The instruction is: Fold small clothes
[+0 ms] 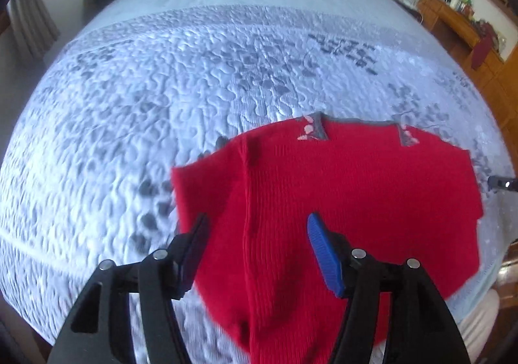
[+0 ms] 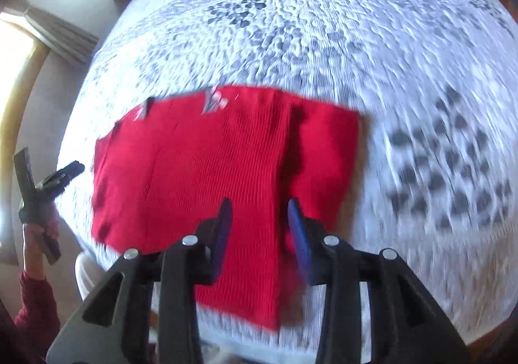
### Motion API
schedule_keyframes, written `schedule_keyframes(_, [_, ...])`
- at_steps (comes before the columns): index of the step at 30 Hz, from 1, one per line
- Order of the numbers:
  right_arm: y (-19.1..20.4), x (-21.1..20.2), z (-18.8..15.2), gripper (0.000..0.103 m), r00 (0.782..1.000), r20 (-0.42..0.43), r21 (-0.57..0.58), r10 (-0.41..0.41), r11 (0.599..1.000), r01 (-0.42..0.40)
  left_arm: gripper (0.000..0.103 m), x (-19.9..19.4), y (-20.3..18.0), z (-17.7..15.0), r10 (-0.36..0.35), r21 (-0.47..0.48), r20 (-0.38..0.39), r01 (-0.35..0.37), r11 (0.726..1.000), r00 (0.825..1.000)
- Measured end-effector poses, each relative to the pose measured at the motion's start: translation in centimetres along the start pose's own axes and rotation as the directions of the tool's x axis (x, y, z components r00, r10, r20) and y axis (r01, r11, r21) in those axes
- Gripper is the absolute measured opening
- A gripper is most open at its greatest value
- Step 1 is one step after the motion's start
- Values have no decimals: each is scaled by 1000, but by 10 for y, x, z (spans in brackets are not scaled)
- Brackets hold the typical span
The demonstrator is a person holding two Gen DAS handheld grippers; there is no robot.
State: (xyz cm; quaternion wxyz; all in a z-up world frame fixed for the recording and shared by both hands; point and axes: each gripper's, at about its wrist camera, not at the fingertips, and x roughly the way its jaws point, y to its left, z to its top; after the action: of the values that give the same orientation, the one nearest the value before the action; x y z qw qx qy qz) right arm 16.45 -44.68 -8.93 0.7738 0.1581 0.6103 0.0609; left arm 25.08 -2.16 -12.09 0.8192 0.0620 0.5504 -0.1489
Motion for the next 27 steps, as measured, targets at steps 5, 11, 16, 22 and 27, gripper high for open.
schedule_keyframes(5, [-18,52,42,43,998,-59,60,-34,998,38,61,62,-2,20,11,-13,-81,-12,1000,997])
schedule_keyframes(11, [-17,77,64,4,997,-79,33,2,999,1,8,74,1,26,-26,-25,-75,24,999,997])
schedule_keyframes(16, [-11,44,75,3,997,54,7,59,998,-60,4,48,16,31,-1,-93,39,4,996,999])
schedule_keyframes(22, [-43,81,74,3,1000,-9,106,-10,994,11,4,83,18,16,99,-65,4,-99,993,995])
schedule_keyframes(27, [-46,86,69,10,1000,5,127,-2,992,1,7,76,3,16,156,8,23,-156,988,987])
